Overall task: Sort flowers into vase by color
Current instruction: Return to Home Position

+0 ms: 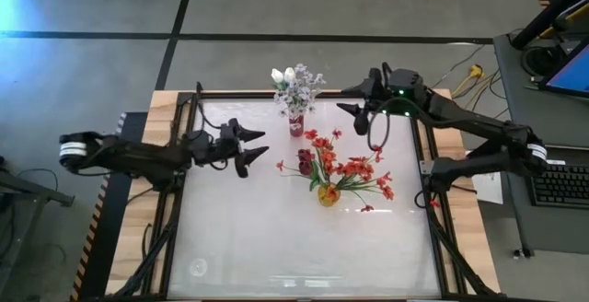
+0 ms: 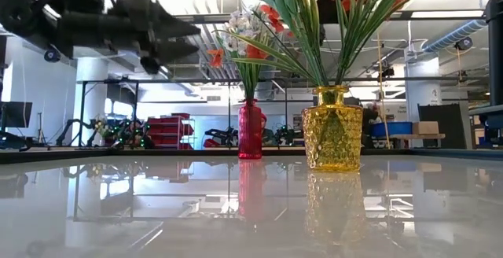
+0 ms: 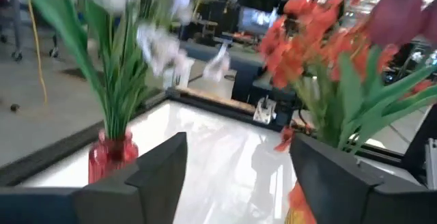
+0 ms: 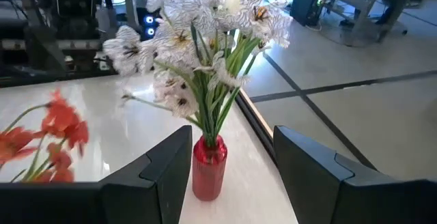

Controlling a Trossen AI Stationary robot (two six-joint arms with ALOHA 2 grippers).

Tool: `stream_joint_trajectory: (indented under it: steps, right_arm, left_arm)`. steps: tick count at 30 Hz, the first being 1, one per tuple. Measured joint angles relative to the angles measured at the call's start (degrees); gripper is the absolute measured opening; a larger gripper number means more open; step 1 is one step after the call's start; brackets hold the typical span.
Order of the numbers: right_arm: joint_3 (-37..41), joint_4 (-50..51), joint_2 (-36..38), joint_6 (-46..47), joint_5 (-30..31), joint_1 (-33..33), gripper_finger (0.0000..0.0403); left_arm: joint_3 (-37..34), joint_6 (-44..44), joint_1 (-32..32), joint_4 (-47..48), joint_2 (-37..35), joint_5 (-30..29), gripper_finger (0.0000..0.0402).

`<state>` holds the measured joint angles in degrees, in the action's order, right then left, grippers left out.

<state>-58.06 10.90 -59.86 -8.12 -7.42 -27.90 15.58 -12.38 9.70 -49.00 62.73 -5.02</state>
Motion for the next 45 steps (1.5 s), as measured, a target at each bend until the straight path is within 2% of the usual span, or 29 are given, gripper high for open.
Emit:
stream_joint_trajectory:
  steps: [4, 8, 12, 15, 20, 24, 30, 40, 45]
  right_arm:
    - [2.5, 0.2, 3.7, 0.0, 0.0, 0.0, 0.0199]
    - [6.0, -0.9, 7.7, 0.0, -0.8, 0.1, 0.0199]
    - [10.4, -3.1, 11.4, -0.2, -8.1, 0.1, 0.0199]
    - [14.7, -8.5, 14.0, 0.4, -13.2, 0.2, 0.0199]
    - [22.3, -16.3, 17.4, 2.7, -15.6, 0.2, 0.0199]
    - [26.7, -20.1, 20.2, 4.3, -15.8, 0.2, 0.0199]
    - [30.6, -21.0, 24.8, 7.6, -17.7, 0.7, 0.0199]
    - [35.8, -22.5, 29.7, 8.1, -17.6, 3.1, 0.0199]
    - [43.1, -32.8, 30.5, 6.6, -17.9, 3.3, 0.0199]
  left_arm:
    - [0.5, 2.4, -0.6, 6.5, -7.9, 1.2, 0.0209]
    - [0.2, 3.9, -0.7, 15.1, -16.8, 7.8, 0.0162]
    - [0.0, 8.1, -0.5, 27.5, -27.2, 12.5, 0.0106]
    - [0.0, 11.5, -0.4, 33.6, -35.1, 13.2, 0.0063]
    - [-1.3, 12.5, -0.4, 40.5, -46.0, 13.2, 0.0007]
    - [-3.6, 12.5, -0.4, 44.2, -53.1, 13.5, 0.0006]
    - [-8.9, 11.5, -0.4, 43.8, -62.9, 16.2, 0.0001]
    - [-11.1, 12.0, -0.4, 42.0, -61.8, 17.8, 0.0000]
    - [-15.0, 13.5, -0.4, 41.7, -62.7, 17.7, 0.0000]
